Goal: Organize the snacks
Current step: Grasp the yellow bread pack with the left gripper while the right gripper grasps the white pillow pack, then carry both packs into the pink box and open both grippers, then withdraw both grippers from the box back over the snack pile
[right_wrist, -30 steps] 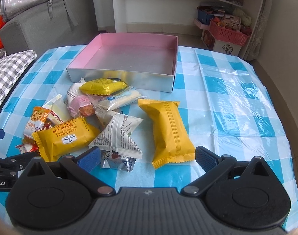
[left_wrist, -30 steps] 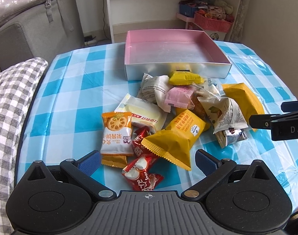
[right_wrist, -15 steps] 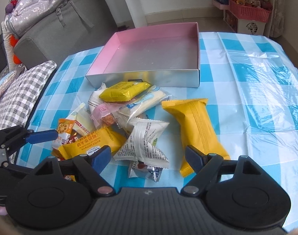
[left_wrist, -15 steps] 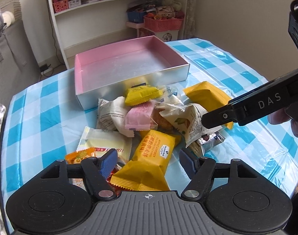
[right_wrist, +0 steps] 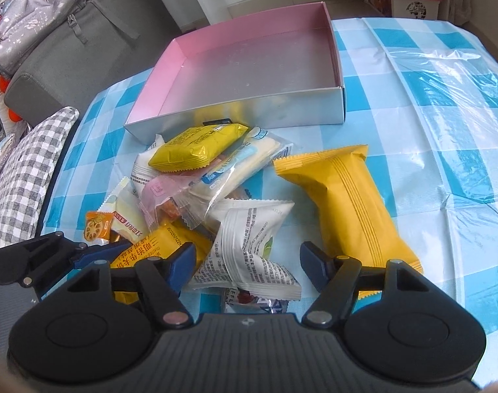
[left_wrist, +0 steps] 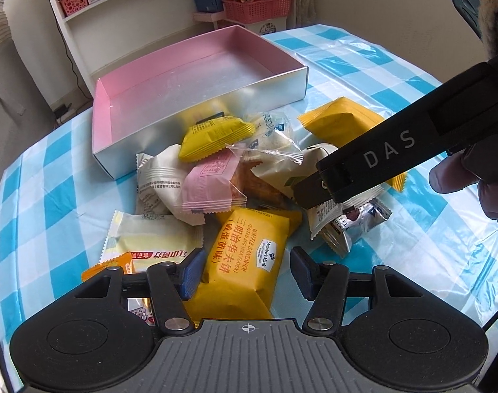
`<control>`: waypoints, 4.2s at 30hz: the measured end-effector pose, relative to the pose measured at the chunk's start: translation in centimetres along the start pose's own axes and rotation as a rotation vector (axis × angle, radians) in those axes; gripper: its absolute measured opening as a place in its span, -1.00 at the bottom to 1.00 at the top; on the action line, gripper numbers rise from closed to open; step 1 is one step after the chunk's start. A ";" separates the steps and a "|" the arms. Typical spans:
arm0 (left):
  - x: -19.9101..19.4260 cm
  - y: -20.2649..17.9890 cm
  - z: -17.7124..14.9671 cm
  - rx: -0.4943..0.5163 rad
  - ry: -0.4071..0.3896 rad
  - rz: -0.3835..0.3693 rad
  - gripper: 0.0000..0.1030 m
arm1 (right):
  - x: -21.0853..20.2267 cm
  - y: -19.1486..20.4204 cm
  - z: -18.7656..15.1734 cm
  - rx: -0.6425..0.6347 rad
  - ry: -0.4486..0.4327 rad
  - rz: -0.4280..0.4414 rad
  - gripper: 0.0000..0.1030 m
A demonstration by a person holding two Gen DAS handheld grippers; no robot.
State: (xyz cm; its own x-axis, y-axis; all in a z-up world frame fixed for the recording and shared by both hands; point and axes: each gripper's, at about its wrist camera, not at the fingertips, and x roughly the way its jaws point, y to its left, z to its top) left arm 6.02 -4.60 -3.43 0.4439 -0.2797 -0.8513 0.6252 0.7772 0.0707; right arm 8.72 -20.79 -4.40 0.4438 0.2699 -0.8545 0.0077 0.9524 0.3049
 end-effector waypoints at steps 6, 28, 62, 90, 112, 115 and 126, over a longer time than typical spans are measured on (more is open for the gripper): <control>0.9 -0.8 -0.1 0.027 0.023 0.033 0.01 | 0.5 0.5 -0.1 -0.018 -0.014 -0.050 0.12; -0.9 0.6 -0.6 -0.100 0.030 0.022 -0.28 | -1.7 0.7 -0.1 -0.038 -0.073 -0.060 -0.52; -8.2 5.1 1.8 -0.341 -0.202 0.051 -0.30 | -9.6 0.5 2.1 0.059 -0.294 0.145 -0.59; 6.2 10.8 12.0 -0.353 -0.197 0.201 -0.30 | 1.5 -2.0 10.9 0.082 -0.270 0.014 -0.59; 3.9 9.4 11.0 -0.337 -0.194 0.160 0.55 | -1.6 -1.6 10.3 0.061 -0.311 -0.006 0.42; 2.8 9.1 10.3 -0.342 -0.197 0.159 0.62 | -2.4 -1.5 10.1 0.051 -0.310 -0.008 0.55; -1.6 7.8 6.6 -0.378 -0.189 0.175 0.80 | -5.7 -0.5 7.4 -0.008 -0.321 -0.034 0.86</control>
State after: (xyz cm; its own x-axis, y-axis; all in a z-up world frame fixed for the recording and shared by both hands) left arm 14.41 -1.78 1.93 0.6529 -0.1966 -0.7315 0.2676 0.9633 -0.0200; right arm 12.88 -23.84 3.41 0.7037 0.1807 -0.6871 0.0205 0.9615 0.2739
